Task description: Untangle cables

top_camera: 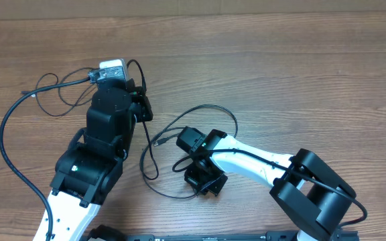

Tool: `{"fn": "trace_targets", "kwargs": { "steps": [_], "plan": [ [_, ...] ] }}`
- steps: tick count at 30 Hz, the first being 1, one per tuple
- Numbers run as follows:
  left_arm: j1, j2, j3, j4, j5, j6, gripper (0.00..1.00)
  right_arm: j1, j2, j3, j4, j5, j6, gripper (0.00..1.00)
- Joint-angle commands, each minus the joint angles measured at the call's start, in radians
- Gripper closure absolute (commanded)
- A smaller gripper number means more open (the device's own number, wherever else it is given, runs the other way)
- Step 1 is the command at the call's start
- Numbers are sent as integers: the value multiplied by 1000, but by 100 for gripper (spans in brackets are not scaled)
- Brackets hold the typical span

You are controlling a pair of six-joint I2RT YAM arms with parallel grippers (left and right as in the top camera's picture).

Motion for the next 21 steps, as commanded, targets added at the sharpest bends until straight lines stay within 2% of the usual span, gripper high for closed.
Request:
{"fn": "trace_targets", "kwargs": {
  "steps": [1,9,15,21],
  "plan": [
    [5,4,13,-11,11,15,96,-1,7,-6,-2,26,-10,96],
    [6,4,13,1,0,15,96,-60,7,-6,-15,33,-167,96],
    [5,0,13,85,5,14,96,-117,7,-6,-48,60,-235,96],
    [5,-55,14,135,58,15,94,-192,7,-6,-59,67,-449,96]
  ]
}}
